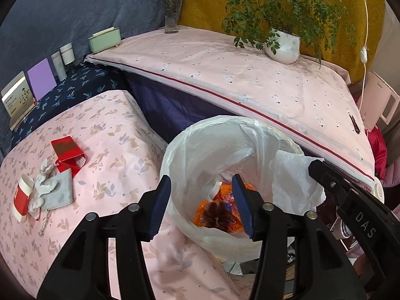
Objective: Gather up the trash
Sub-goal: 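Carry the scrunchie and tissue over the bin and open both tools, then move both tools back over the remaining trash pile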
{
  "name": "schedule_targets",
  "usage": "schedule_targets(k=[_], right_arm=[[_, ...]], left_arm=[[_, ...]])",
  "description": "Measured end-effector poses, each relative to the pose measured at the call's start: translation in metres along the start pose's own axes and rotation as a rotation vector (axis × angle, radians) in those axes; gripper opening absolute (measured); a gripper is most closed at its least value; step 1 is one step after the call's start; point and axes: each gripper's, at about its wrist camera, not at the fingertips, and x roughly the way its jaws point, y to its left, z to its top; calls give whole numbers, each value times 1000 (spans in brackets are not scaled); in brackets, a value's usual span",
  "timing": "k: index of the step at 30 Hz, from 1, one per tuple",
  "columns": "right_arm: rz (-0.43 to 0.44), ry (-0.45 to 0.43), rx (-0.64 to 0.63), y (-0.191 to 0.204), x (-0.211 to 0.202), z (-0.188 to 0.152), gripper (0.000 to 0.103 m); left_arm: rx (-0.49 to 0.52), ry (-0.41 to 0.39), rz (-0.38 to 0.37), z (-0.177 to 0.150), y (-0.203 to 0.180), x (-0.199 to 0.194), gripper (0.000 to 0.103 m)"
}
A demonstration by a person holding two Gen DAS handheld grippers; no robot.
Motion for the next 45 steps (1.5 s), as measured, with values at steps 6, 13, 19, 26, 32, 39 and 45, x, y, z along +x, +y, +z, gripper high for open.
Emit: schedule_targets(k=[6, 13, 19, 26, 32, 39, 45], right_arm=[[16, 4, -26, 18, 7, 0, 11], [14, 5, -55, 35, 8, -2, 26], [10, -1, -75, 44, 6, -3, 28], [16, 5, -97, 57, 5, -7, 29], [32, 3, -133, 77, 0, -14, 36], [54, 8, -170, 100, -7, -23, 39], [77, 13, -209, 121, -10, -30, 42]], left_arm=[[-37, -6, 35, -2, 20, -2, 56], [-88, -7, 55, -7, 40, -7, 61], [-112, -12, 62, -12, 51, -14, 61], [-149, -23, 74, -16, 69, -24, 62], [-195, -35, 93, -22, 89, -35, 68], [-252, -46, 121, -31, 117, -50, 74], [-306, -51, 152, -40, 144, -62, 76]])
